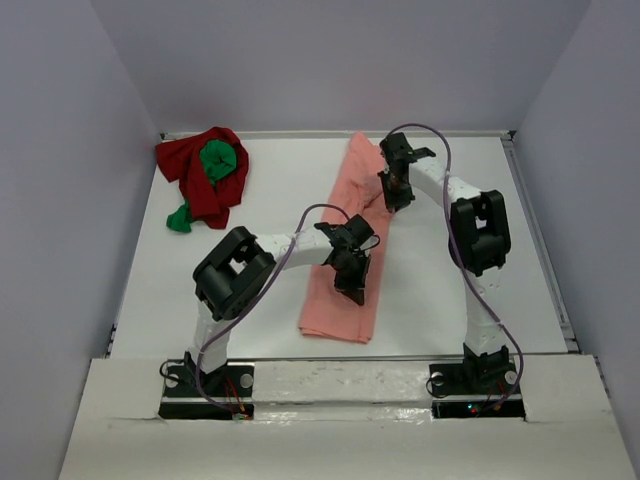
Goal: Fold and stack the t-shirts
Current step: Fold the tshirt
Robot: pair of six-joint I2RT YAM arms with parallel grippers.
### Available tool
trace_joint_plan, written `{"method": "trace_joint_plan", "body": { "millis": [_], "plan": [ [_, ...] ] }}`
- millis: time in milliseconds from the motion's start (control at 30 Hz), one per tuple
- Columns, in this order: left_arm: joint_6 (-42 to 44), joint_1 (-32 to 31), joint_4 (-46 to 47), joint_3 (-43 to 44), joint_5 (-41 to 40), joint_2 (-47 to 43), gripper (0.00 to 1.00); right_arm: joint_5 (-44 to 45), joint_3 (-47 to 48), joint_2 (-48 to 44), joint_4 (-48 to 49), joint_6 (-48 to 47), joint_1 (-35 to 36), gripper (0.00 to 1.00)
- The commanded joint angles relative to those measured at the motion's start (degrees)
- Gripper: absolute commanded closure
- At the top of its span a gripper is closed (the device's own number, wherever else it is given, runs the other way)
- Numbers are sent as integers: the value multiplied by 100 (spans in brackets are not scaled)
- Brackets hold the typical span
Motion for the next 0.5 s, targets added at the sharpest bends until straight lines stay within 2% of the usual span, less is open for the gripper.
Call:
{"method": "trace_joint_plan", "body": {
  "millis": [0,133,233,333,367,467],
  "plan": [
    [193,-30,-508,275,-780,-332,100,467,-67,-715,277,40,64,73],
    [360,-48,-701,372,-878,-569,100,811,-15,-978,269,23,178,69],
    [527,-57,-1059,608,-1272,-771,100,986,73,-1312,59,31,406,68],
    [484,-57,-1814,960,-2326,-859,100,1110,-163,-1707,-109,286,747,68],
    [440,-57,-2000,1013,-2920,-877,100,1127,-330,-2074,-101,522,836,68],
    [282,-57,-2380,918,-3408,-1035,100,637,-1374,-2743,153,1005,995,68]
  ]
}}
